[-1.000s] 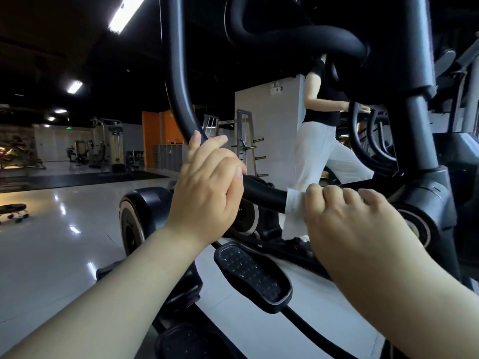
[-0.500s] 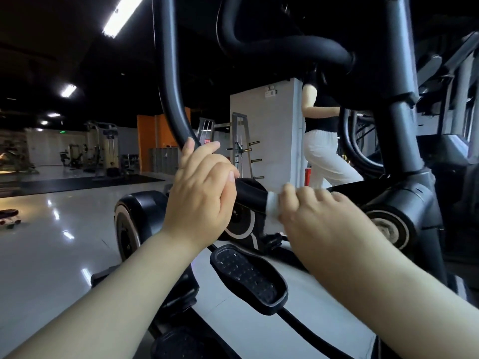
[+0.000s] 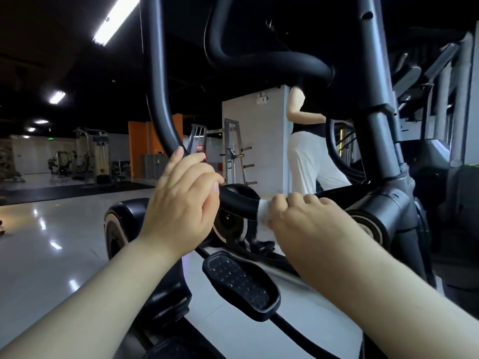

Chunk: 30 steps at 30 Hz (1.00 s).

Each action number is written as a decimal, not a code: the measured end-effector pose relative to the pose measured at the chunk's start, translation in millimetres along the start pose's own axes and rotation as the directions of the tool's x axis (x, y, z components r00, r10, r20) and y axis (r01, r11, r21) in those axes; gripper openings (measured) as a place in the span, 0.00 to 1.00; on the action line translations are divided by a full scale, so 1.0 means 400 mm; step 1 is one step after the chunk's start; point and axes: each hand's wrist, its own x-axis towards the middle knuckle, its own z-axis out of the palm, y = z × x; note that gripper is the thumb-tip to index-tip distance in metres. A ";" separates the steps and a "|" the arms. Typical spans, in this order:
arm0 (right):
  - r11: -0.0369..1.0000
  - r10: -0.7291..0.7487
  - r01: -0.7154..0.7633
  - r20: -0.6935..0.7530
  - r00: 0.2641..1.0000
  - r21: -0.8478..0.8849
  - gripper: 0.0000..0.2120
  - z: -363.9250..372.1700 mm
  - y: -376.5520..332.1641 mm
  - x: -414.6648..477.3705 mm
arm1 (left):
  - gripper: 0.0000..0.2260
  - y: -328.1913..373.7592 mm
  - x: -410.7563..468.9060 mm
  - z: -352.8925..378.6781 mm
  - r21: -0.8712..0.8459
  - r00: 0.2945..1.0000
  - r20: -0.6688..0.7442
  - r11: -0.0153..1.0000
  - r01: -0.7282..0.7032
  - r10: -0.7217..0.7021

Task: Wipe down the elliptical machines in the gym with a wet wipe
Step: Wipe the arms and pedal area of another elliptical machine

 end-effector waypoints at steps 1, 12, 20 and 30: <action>1.000 0.024 -0.024 0.025 0.999 0.005 0.27 0.006 -0.020 0.013 | 0.14 0.002 -0.001 0.001 -0.004 1.000 -0.008 1.000 0.007 -0.007; 0.992 0.040 -0.033 -0.049 0.998 0.121 0.06 0.066 -0.027 -0.007 | 0.12 -0.018 -0.014 -0.008 -0.092 1.000 0.017 0.996 -0.009 0.011; 0.983 0.034 -0.021 -0.071 0.997 0.184 0.15 0.089 -0.095 0.058 | 0.18 -0.021 -0.017 -0.015 -0.167 0.993 0.037 0.978 0.121 -0.116; 0.953 0.054 -0.062 0.036 0.998 0.297 0.28 0.068 -0.168 0.143 | 0.19 0.028 -0.043 -0.019 -0.364 0.945 0.015 0.878 0.310 -0.327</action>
